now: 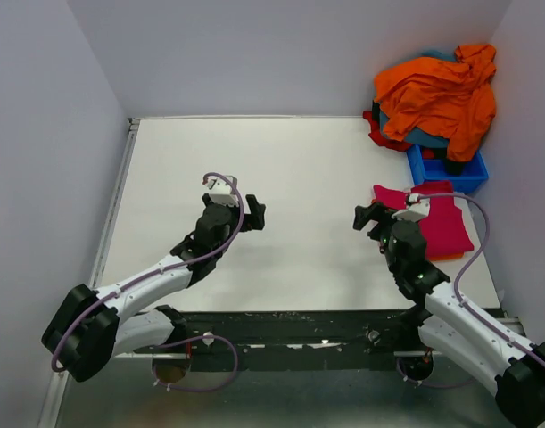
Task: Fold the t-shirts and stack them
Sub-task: Grab crumpled tshirt from bin with the right arm
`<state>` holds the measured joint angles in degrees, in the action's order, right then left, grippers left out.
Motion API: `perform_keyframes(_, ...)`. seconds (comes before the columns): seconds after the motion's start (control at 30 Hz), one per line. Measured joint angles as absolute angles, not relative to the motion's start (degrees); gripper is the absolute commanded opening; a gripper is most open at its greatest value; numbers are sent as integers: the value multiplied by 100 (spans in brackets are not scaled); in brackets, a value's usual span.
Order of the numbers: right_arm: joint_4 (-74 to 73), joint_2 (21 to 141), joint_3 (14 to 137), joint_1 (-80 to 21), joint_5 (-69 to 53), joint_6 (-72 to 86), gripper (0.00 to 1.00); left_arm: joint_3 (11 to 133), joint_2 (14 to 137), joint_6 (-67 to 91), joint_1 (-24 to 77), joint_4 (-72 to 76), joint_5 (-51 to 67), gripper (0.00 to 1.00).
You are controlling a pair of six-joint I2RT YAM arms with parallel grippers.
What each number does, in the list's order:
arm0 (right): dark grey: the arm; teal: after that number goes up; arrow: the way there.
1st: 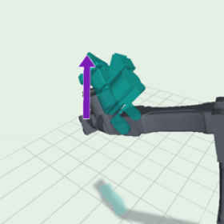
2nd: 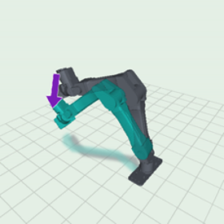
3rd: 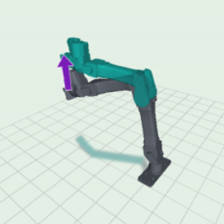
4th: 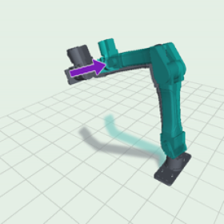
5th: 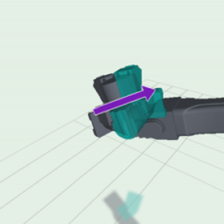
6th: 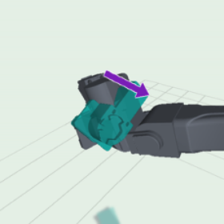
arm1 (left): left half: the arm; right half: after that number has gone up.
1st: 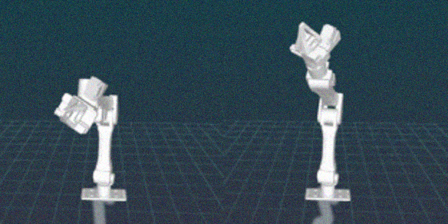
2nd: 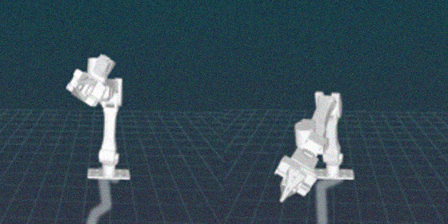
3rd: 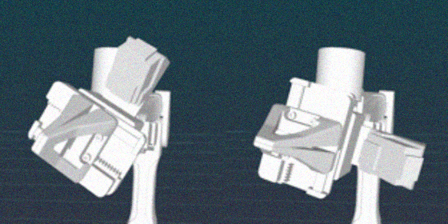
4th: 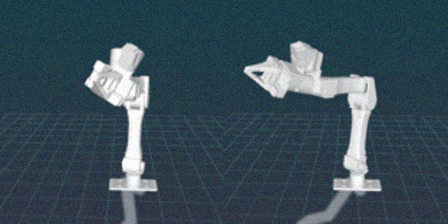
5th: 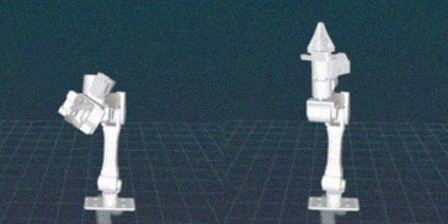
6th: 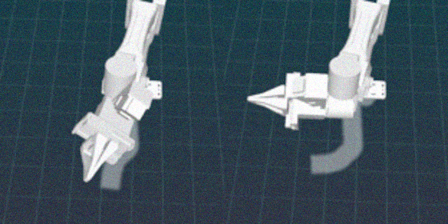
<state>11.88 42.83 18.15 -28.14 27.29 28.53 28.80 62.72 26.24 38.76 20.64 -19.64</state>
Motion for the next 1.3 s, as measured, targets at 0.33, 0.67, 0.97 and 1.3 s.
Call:
perform_keyframes(0.33,1247,4536,1820,-2814,2506,2886,100,2882,6530,2617,3876,2158,-1514,99)
perform_keyframes(0.67,456,5988,3830,-2720,2482,2849,100,2882,6536,2617,3876,2167,-1452,99)
perform_keyframes(0.97,-191,7835,6420,-1118,1990,3236,100,2882,6539,2620,3885,2165,-1428,99)
perform_keyframes(1.3,-834,10221,8831,58,1317,3811,100,2895,6543,2620,3887,2139,-1428,99)
